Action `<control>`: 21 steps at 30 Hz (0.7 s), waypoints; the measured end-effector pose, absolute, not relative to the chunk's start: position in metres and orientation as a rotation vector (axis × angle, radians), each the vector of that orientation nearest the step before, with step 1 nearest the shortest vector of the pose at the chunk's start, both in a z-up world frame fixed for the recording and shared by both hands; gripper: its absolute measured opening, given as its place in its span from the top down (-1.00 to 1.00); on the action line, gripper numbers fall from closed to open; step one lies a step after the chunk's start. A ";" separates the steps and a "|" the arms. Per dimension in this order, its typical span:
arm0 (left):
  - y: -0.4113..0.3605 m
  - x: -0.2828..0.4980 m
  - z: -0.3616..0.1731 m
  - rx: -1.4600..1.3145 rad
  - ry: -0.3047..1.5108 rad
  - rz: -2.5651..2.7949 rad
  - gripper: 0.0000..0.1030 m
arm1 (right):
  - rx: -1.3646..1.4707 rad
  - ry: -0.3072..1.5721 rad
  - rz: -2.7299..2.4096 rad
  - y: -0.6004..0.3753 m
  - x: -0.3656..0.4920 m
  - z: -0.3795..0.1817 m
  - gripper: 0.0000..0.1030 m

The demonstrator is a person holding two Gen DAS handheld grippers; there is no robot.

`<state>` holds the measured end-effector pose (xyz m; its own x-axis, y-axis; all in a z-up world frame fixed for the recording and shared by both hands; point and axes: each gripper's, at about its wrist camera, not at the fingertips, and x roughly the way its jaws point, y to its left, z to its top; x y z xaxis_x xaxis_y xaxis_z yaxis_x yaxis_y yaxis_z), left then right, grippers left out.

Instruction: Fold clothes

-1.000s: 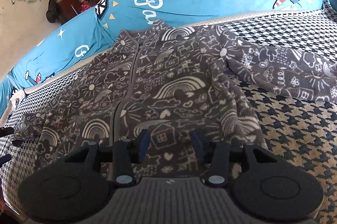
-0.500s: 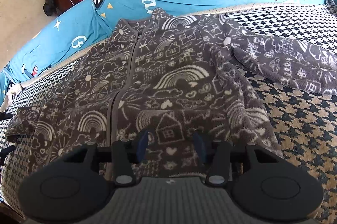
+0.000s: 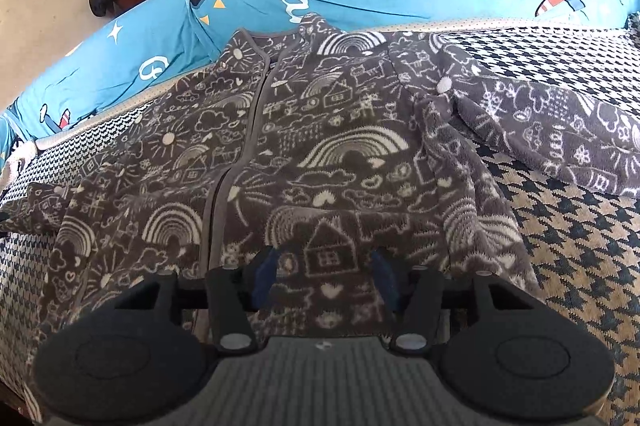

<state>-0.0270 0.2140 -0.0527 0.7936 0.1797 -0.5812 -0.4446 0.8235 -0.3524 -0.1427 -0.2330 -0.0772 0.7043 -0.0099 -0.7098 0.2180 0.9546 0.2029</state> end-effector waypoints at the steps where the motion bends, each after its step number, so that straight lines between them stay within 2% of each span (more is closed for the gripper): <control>1: 0.203 -0.031 -0.045 -0.415 0.529 0.371 0.61 | 0.284 0.781 -0.129 -0.233 -0.142 -0.077 -0.03; 6: 0.165 -0.056 -0.039 -0.229 0.518 0.436 0.60 | 0.298 0.781 -0.130 -0.234 -0.142 -0.077 -0.03; 9: 0.162 -0.065 -0.047 -0.233 0.569 0.467 0.49 | 0.301 0.782 -0.127 -0.234 -0.143 -0.077 -0.03; 10: 0.163 -0.068 -0.050 -0.247 0.594 0.475 0.37 | 0.303 0.782 -0.126 -0.234 -0.143 -0.077 -0.03; 14: 0.159 -0.084 -0.060 -0.234 0.640 0.469 0.17 | 0.309 0.785 -0.126 -0.234 -0.143 -0.077 -0.03; 16: 0.152 -0.089 -0.062 -0.199 0.645 0.411 0.00 | 0.309 0.786 -0.127 -0.234 -0.142 -0.076 -0.03; 20: 0.134 -0.097 -0.064 -0.160 0.632 0.315 -0.17 | 0.294 0.790 -0.124 -0.233 -0.143 -0.077 -0.03; 21: 0.132 -0.099 -0.064 -0.166 0.628 0.312 -0.28 | 0.292 0.791 -0.122 -0.233 -0.143 -0.077 -0.03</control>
<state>-0.0989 0.1322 -0.0644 0.7647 0.2358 -0.5997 -0.3354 0.9403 -0.0580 -0.1429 -0.2332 -0.0768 0.6985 0.0007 -0.7156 0.2166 0.9529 0.2124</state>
